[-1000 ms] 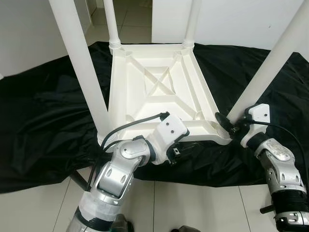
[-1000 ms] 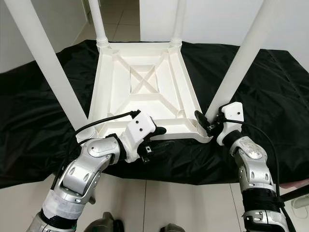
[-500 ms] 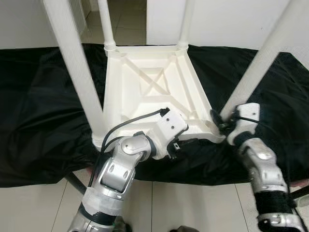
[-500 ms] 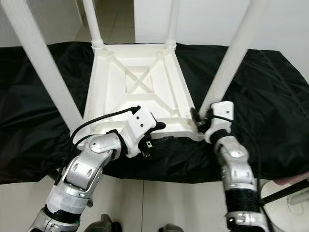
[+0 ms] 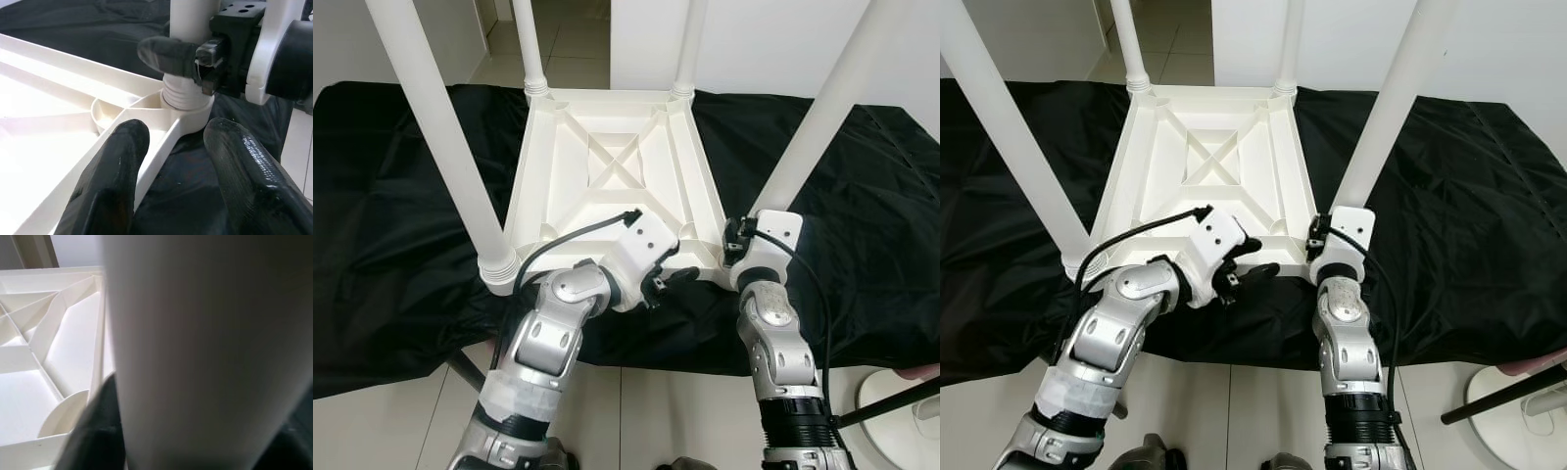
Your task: Building children table
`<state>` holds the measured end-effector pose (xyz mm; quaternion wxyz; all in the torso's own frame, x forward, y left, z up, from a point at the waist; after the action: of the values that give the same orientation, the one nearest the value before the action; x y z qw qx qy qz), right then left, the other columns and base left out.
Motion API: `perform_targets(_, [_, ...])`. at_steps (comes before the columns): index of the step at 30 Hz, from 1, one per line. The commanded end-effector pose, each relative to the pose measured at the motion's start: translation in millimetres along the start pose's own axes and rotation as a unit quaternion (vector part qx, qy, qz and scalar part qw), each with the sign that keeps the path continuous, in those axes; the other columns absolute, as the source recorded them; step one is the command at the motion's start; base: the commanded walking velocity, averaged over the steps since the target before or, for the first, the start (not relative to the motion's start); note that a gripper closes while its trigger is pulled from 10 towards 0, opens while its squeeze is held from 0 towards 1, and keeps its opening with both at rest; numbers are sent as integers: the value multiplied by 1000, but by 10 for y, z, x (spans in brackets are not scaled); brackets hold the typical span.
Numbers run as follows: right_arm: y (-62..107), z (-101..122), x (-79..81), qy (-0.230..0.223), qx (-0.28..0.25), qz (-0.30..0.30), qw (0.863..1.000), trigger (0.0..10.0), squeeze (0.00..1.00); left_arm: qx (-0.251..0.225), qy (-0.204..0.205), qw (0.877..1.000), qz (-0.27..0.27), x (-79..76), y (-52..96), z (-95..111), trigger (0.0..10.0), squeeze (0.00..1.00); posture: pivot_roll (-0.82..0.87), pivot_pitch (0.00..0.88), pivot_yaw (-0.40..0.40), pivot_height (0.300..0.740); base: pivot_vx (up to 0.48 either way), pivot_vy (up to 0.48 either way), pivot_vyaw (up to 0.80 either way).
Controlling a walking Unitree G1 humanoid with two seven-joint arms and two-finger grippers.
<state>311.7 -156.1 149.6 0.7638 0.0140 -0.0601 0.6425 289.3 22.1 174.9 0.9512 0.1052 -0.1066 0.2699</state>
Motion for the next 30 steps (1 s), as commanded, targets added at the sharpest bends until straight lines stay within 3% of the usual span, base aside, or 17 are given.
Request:
perform_targets(1, [35, -4, 36, -15, 0, 17, 1000, 10000, 1000, 17, -1, 989, 145, 202, 21, -30, 10000, 0, -18, 0, -7, 740, 0, 0, 0])
perform_targets(8, [25, 83, -22, -32, -16, 39, 999, 10000, 1000, 19, -2, 988, 152, 215, 29, -42, 10000, 0, -16, 0, -8, 740, 0, 0, 0])
perform_targets(11, [-10, 155, -120, -42, -22, 75, 996, 10000, 1000, 19, 4, 988, 150, 205, 31, -49, 10000, 0, -18, 0, -8, 740, 0, 0, 0])
perform_targets(12, [-18, 177, -154, -41, -15, 107, 993, 10000, 0, 19, 6, 989, 148, 196, 31, -51, 10000, 0, -19, 0, -7, 740, 0, 0, 0])
perform_targets(15, [-20, 191, -173, -40, -10, 129, 991, 10000, 0, 20, 7, 989, 147, 190, 30, -53, 10000, 0, -19, 0, -7, 740, 0, 0, 0])
perform_targets(17, [-6, 197, -273, 20, -3, 210, 977, 10000, 0, 15, 6, 991, 133, 142, 29, -51, 10000, 0, -25, 0, -7, 740, 0, 0, 0])
perform_targets(19, [-6, 197, -273, 20, -3, 210, 977, 10000, 0, 15, 6, 991, 133, 142, 29, -51, 10000, 0, -25, 0, -7, 740, 0, 0, 0])
perform_targets(20, [-5, 146, -383, 61, 20, 279, 958, 10000, 0, 9, 5, 995, 102, 46, 26, -65, 10000, 0, -30, 0, -4, 740, 0, 0, 0])
perform_targets(23, [-25, 133, -445, 67, 33, 324, 943, 10000, 0, 7, 6, 997, 70, -58, 29, -97, 10000, 0, -27, 0, 0, 740, 0, 0, 0])
perform_targets(30, [-110, 178, -484, 67, 34, 360, 930, 10000, 0, 2, 9, 1000, 22, -186, 79, -114, 10000, 0, -15, 0, -1, 740, 0, 0, 0])
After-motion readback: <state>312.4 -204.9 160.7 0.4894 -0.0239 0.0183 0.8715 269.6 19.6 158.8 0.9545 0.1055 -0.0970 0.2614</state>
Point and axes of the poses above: a point about 5 cm out from each wrist's last joint towards the gripper, its own y axis pointing back from the gripper into the wrist, its own z axis along the axis of the wrist's last joint, x = y × z, the point moved 1 cm from there along -y, pointing out of the wrist towards the gripper, and after that the axes turned 5 degrees about -y, right-handed, at the moved point
